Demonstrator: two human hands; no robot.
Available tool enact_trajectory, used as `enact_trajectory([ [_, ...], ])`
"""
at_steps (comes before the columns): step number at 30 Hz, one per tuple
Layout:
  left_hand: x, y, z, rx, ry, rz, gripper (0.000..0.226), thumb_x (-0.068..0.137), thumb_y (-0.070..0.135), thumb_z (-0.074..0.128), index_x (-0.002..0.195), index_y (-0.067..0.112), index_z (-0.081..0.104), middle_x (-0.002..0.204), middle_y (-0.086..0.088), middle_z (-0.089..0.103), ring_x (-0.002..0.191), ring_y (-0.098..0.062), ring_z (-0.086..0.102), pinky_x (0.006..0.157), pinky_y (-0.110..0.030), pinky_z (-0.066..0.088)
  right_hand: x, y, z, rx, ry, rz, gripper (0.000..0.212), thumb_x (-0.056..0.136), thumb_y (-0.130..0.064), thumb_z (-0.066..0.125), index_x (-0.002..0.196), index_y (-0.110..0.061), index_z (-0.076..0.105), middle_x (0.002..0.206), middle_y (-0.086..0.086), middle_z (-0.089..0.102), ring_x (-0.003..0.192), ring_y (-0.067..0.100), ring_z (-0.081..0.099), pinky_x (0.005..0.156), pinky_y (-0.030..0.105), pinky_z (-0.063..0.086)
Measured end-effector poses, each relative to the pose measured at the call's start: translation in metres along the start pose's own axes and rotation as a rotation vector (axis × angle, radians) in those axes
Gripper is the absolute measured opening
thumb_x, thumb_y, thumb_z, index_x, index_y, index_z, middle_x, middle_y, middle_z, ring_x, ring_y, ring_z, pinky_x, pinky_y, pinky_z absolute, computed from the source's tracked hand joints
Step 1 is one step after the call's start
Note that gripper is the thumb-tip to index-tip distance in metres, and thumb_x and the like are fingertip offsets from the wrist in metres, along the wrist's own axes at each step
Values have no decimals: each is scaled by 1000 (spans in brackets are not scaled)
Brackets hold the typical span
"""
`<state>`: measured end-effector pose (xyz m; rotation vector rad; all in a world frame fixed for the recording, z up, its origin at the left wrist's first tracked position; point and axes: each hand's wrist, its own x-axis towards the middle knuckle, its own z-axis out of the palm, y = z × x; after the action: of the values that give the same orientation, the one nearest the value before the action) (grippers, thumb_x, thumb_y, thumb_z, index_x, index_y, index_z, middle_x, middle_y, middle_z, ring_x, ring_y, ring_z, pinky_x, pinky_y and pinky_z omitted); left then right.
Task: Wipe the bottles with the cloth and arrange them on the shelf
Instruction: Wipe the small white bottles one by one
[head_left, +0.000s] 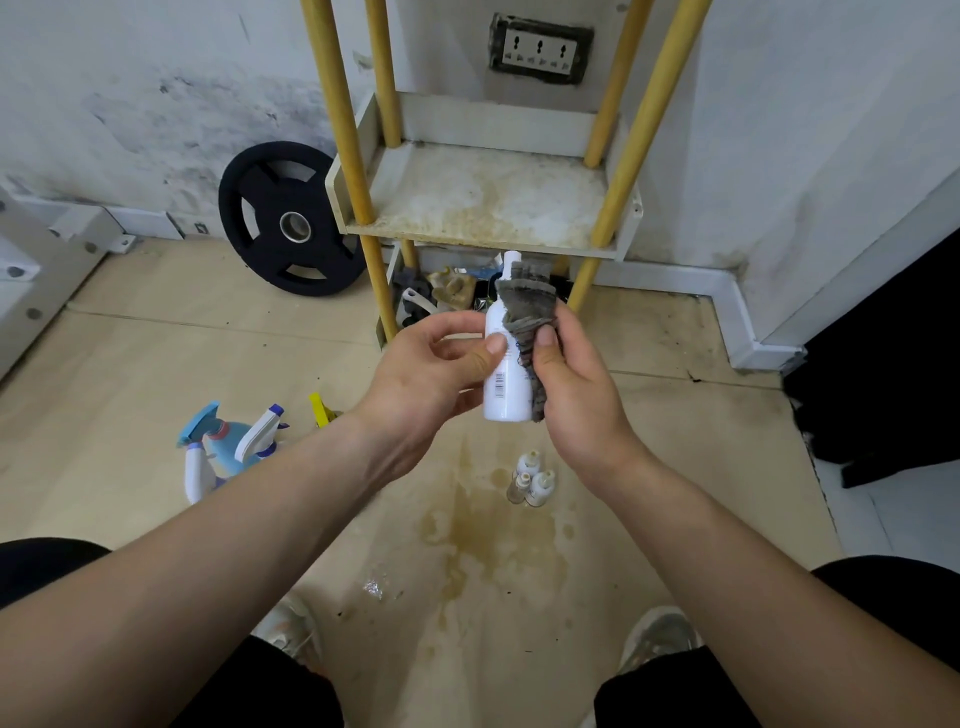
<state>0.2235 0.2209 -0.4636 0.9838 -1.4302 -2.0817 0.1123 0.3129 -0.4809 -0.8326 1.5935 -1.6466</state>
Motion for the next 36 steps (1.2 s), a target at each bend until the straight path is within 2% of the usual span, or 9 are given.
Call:
enact_trajectory([
  [5, -2, -3, 4, 55, 33, 62, 23, 91, 13, 71, 113, 8, 70, 89, -6, 76, 89, -23, 75, 80, -33, 61, -1, 0, 0, 122, 33, 92, 31, 111, -18, 36, 126, -29, 60, 119, -6, 72, 109, 9, 70, 84, 29, 57],
  [8, -1, -2, 2, 8, 23, 45, 22, 102, 11, 57, 118, 8, 71, 107, -14, 76, 104, -32, 72, 93, -40, 59, 1, -2, -1, 248, 71, 157, 32, 111, -16, 35, 124, -20, 64, 120, 5, 72, 112, 21, 69, 91, 38, 55],
  [12, 0, 1, -1, -121, -52, -42, 32, 99, 11, 59, 130, 3, 62, 106, -17, 72, 101, -37, 68, 93, -47, 58, 1, -7, -3, 384, 44, 192, 35, 111, -14, 31, 132, -13, 59, 117, 9, 72, 104, 20, 71, 90, 38, 58],
  [18, 0, 3, -2, -75, -124, -57, 33, 99, 15, 61, 131, 10, 63, 117, -18, 72, 102, -31, 71, 89, -44, 59, 2, -5, 2, 174, 94, 145, 55, 101, -37, 47, 153, -20, 40, 142, 3, 61, 130, 21, 59, 112, 50, 45],
  [23, -1, 0, 4, -28, -60, 9, 53, 79, 19, 75, 128, 3, 62, 116, -26, 70, 102, -33, 71, 95, -45, 57, 1, -3, -1, -13, 94, 38, 44, 107, -24, 46, 151, -18, 43, 135, -2, 64, 123, 11, 63, 107, 39, 51],
  [25, -2, -1, 7, -27, -19, 3, 59, 72, 21, 78, 126, 4, 62, 112, -24, 72, 101, -35, 73, 89, -44, 59, 0, -2, 0, 16, 85, 53, 41, 109, -17, 45, 150, -17, 44, 136, 0, 64, 122, 13, 64, 106, 40, 52],
  [29, -1, 1, 2, 2, -24, -20, 27, 99, 16, 61, 124, 11, 69, 112, -13, 75, 98, -26, 74, 84, -35, 62, 3, 1, 1, 128, 137, 112, 33, 109, -15, 42, 140, -11, 54, 129, 9, 68, 118, 22, 67, 103, 43, 53],
  [33, 2, 3, -1, -44, -50, -63, 31, 97, 7, 62, 127, 7, 66, 109, -14, 72, 101, -25, 71, 94, -38, 59, 6, 1, -2, 277, 149, 174, 32, 111, -16, 37, 136, -8, 56, 127, 12, 70, 116, 24, 68, 97, 40, 54],
  [36, 0, 3, 1, -103, -76, -133, 37, 95, 13, 64, 129, 1, 61, 114, -17, 71, 106, -32, 68, 100, -45, 55, 5, 0, -1, 280, 84, 170, 36, 109, -22, 39, 140, -10, 53, 133, 14, 66, 123, 29, 65, 106, 49, 50],
])
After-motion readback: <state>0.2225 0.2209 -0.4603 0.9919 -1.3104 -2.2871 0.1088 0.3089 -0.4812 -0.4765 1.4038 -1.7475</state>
